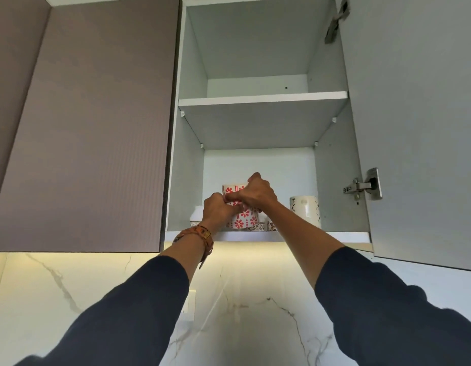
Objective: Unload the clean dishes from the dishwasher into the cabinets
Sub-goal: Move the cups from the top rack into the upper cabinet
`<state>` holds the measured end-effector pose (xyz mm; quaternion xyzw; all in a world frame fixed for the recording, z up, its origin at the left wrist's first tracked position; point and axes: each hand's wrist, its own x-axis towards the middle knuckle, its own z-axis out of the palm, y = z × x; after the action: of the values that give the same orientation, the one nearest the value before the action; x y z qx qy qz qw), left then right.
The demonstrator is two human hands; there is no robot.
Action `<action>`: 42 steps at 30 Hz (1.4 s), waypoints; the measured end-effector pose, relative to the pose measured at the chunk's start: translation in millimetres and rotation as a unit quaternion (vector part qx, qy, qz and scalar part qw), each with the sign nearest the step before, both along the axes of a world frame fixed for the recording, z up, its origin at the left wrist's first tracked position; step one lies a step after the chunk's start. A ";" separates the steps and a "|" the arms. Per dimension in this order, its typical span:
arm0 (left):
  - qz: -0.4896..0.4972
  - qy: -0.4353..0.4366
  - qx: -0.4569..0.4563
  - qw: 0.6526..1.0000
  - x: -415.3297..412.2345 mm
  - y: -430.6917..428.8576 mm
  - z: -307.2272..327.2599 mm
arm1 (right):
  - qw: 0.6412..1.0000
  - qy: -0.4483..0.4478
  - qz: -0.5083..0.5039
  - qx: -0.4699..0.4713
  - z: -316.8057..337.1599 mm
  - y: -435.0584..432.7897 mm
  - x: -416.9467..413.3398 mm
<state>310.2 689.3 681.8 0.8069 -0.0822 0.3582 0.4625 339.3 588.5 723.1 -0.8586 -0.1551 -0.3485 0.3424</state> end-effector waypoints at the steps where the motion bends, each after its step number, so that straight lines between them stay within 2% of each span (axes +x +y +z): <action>1: 0.006 0.000 0.000 1.000 8.3 1.4 -2.0 | 1.000 0.008 -0.002 -0.001 -1.6 2.6 7.6; 8: 0.056 -0.013 0.009 0.998 37.8 6.8 -6.7 | 0.999 0.039 0.015 0.015 -8.6 12.4 37.8; 12: 0.099 -0.029 0.045 0.994 40.8 5.3 -7.7 | 0.999 0.038 0.012 0.016 -12.7 13.9 48.7; 18: 0.121 -0.039 0.043 0.991 31.9 -0.3 -8.1 | 0.997 0.060 0.031 0.031 -8.8 13.8 41.4; 22: 0.133 -0.070 0.043 0.988 2.2 -3.3 1.6 | 0.998 -0.040 -0.037 0.008 1.9 0.0 6.5; 26: 0.128 -0.105 0.059 0.984 -42.8 -11.3 17.8 | 0.980 -0.149 -0.111 -0.077 12.2 -15.4 -47.8; 31: 0.086 -0.155 0.089 0.980 -122.1 -37.7 40.8 | 0.947 -0.237 -0.183 -0.112 32.0 -38.8 -145.2; 36: -0.013 -0.176 0.087 0.980 -204.3 -91.6 44.0 | 0.908 -0.309 -0.254 -0.127 48.8 -72.0 -243.3; 42: -0.156 -0.220 0.102 0.958 -282.8 -188.5 39.2 | 0.856 -0.325 -0.372 -0.153 56.9 -139.3 -332.8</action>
<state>27.4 500.7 721.0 0.7286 -0.3426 0.4398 0.3979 6.5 449.3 780.0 -0.7317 0.0224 -0.6810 -0.0186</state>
